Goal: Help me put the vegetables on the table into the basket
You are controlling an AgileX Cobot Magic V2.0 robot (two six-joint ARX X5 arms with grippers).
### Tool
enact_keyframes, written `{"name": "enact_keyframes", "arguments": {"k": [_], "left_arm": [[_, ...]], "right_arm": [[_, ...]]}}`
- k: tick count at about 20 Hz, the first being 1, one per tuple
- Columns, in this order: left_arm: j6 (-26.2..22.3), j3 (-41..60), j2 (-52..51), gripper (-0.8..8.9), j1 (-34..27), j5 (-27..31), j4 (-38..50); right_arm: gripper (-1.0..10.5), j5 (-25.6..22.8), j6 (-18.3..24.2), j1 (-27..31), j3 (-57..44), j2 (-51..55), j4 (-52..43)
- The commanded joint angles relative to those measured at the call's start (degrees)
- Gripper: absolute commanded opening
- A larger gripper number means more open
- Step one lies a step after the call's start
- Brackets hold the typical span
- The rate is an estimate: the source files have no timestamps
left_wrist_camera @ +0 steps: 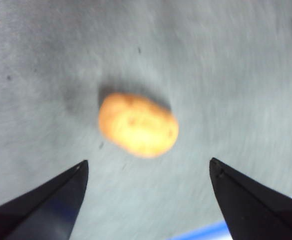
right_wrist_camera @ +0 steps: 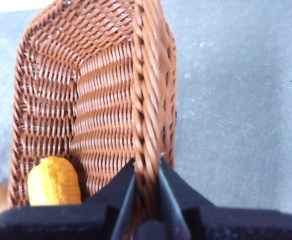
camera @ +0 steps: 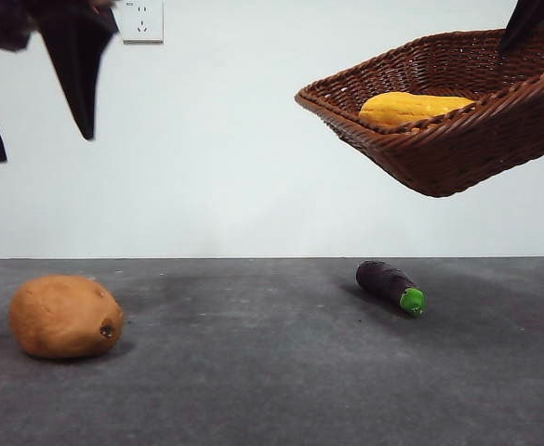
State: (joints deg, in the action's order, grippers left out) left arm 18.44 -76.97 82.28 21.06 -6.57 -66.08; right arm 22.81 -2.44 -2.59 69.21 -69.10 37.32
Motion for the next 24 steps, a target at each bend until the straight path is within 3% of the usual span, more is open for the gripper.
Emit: {"name": "enact_keyframes", "arguments": {"k": [1,5,8,10,17,24], "left_arm": [[12.33,1.88,0.66,4.09,1.9,3.52,1.2],[23.41,3.04,2.4,4.19,2.8,6.29,0.0],[27.23,3.04,5.01,4.27,4.98,6.16,1.95],[29.77,3.04,7.91,5.12,6.56,6.16,3.26],[30.77,3.04,15.87,5.12,8.61,6.67,4.68],[28.74,3.13,20.13,5.12,8.31,7.82,5.42]], "right_arm": [[-0.1,2.23,0.55,0.04,0.44,-0.04,-1.22],[-0.1,5.14,0.87,0.02,0.44,-0.02,-0.94],[-0.1,5.46,1.33,0.02,0.44,-0.02,-0.57],[-0.1,5.77,1.68,0.02,0.44,-0.02,-0.55],[-0.1,5.79,2.82,0.02,0.44,-0.02,0.48],[-0.1,6.19,3.91,0.02,0.44,-0.02,0.24]]}}
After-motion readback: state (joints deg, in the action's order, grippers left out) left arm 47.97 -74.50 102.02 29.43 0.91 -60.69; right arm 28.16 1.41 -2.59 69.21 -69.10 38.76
